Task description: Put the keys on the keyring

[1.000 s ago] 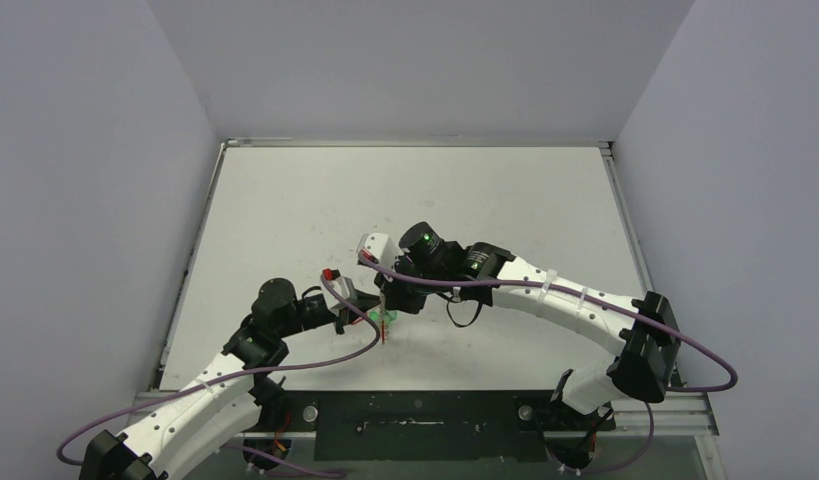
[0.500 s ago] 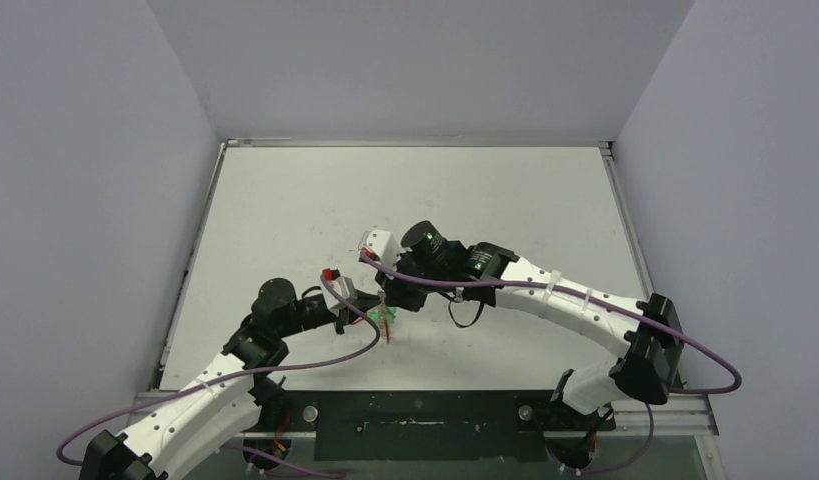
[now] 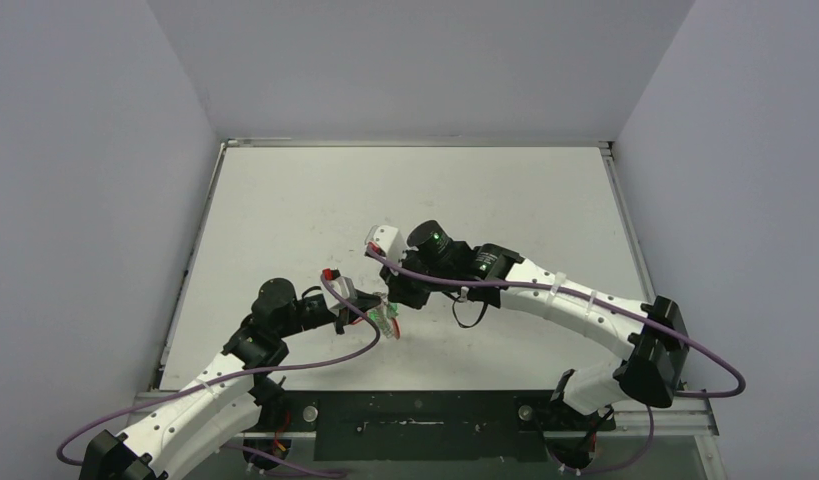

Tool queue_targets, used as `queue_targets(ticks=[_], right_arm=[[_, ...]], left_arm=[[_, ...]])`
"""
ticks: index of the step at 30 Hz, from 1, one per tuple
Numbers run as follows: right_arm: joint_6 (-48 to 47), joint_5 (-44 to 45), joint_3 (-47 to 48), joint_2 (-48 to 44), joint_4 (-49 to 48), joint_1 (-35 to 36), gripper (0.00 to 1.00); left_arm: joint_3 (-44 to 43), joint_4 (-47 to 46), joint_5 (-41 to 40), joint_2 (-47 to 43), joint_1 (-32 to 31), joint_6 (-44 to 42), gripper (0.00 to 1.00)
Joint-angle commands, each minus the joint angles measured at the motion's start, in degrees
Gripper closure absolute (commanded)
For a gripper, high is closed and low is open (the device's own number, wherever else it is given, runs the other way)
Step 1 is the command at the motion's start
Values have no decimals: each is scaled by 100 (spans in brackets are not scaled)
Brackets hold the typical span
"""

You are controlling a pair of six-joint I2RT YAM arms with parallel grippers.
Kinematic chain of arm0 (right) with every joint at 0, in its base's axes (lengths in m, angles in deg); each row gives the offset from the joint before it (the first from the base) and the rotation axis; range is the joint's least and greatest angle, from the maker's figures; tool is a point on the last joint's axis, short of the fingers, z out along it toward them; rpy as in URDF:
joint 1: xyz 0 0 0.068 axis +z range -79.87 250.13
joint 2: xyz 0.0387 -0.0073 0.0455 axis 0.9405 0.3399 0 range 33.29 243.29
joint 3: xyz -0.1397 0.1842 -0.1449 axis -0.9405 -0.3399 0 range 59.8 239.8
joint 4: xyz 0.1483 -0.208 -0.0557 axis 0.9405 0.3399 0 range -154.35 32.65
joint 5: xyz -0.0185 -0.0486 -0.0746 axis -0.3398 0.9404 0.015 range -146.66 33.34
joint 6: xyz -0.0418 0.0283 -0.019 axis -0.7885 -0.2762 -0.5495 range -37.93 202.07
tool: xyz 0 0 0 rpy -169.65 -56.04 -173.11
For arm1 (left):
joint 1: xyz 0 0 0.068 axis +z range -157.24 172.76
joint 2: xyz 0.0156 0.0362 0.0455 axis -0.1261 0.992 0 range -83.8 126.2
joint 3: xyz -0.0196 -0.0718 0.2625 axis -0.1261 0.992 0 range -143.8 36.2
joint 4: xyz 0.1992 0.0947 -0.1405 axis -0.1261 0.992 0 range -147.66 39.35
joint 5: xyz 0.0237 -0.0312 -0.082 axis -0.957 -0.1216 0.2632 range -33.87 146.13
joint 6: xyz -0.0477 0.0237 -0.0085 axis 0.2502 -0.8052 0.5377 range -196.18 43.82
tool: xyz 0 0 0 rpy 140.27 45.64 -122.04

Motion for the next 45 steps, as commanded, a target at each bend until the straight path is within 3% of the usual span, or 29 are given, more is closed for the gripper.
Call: queue_targets(ticks=[1, 17, 23, 24, 27, 30, 34, 42, 45], right_arm=[[175, 2, -203, -314, -450, -186, 100], [193, -340, -477, -258, -668, -393, 100], [660, -281, -797, -302, -957, -711, 100], [738, -283, -865, -295, -1005, -808, 95], [1009, -223, -1093, -272, -1151, -1054, 76], [1187, -81, -1256, -176, -1185, -1230, 61], [1459, 56, -1447, 28, -1261, -1417, 57], [1838, 146, -1691, 278, -1512, -1584, 49], [1908, 182, -1727, 349, -1542, -1609, 48]], left_arm=[[-32, -371, 120, -51, -34, 66, 100], [-28, -371, 90, -64, -43, 65, 100], [11, -398, -65, -15, -43, 133, 100], [26, -435, -133, 8, -39, 200, 99], [95, -634, -352, 128, -47, 509, 81], [184, -914, -564, 311, -47, 878, 72], [138, -982, -942, 607, -52, 1436, 67], [-160, -922, -1920, 1446, -56, 3018, 67], [-523, -422, -2323, 1870, -61, 3751, 67]])
